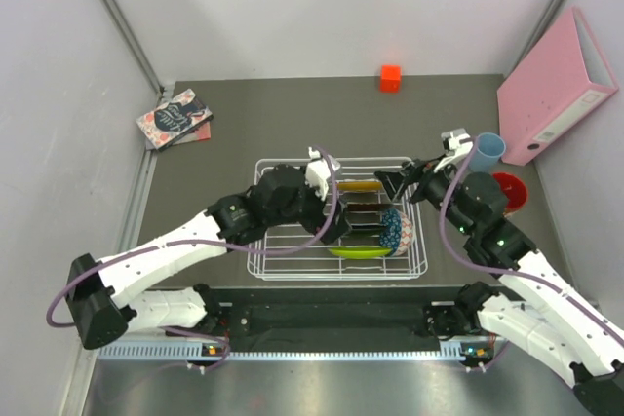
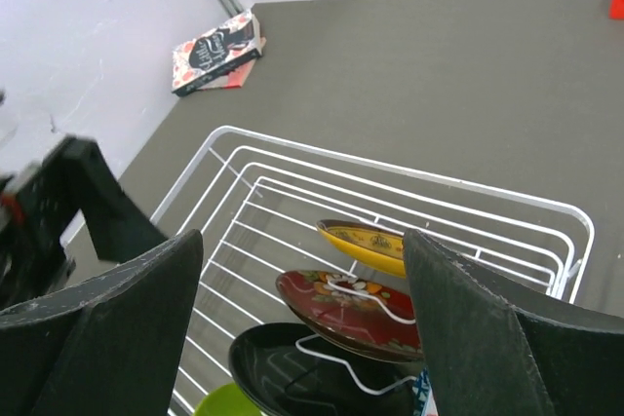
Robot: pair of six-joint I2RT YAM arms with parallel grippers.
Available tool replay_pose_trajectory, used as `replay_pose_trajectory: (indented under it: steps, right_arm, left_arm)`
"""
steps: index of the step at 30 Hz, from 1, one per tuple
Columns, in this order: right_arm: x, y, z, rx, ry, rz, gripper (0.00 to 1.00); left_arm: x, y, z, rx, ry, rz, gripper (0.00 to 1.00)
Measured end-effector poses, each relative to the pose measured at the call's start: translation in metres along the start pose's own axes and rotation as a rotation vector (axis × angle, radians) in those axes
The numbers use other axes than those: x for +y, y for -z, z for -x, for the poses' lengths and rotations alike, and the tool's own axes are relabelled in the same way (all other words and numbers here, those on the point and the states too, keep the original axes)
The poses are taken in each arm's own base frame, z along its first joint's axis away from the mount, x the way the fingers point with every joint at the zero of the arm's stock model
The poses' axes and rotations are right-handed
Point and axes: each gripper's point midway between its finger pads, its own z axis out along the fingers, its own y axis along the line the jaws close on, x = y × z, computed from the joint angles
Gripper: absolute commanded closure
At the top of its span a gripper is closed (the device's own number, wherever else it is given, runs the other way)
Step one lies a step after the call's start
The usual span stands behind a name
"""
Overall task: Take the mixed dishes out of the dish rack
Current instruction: Pick up the plate from the dish rack.
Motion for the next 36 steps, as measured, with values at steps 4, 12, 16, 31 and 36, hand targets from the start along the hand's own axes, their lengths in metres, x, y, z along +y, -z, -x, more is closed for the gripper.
replay_pose_trajectory:
  steps: [4, 12, 16, 31, 36]
  right_arm:
    - [0.004, 0.008, 0.018, -0.072, 0.011, 0.011, 0.17]
    - [0.006, 0.029, 0.05, -0.199, 0.012, 0.002, 0.17]
    - [0.004, 0.029, 0.053, -0.215, 0.017, -0.013, 0.17]
    - [-0.004, 0.011, 0.038, -0.157, 0.027, -0.042, 0.17]
    - [-0.003, 0.01, 0.039, -0.17, 0.025, -0.036, 0.17]
  left_arm:
    - [-0.031, 0.005, -0.009, -0.007, -0.137, -0.104, 0.01]
    - [-0.06, 0.029, -0.028, -0.055, -0.38, -0.241, 0.23]
    - [-0.058, 0.018, -0.042, -0.016, -0.48, -0.24, 0.28]
    - [-0.042, -0.017, -0.077, 0.099, -0.693, -0.229, 0.35]
    - [-0.04, -0.025, -0.085, 0.124, -0.718, -0.237, 0.39]
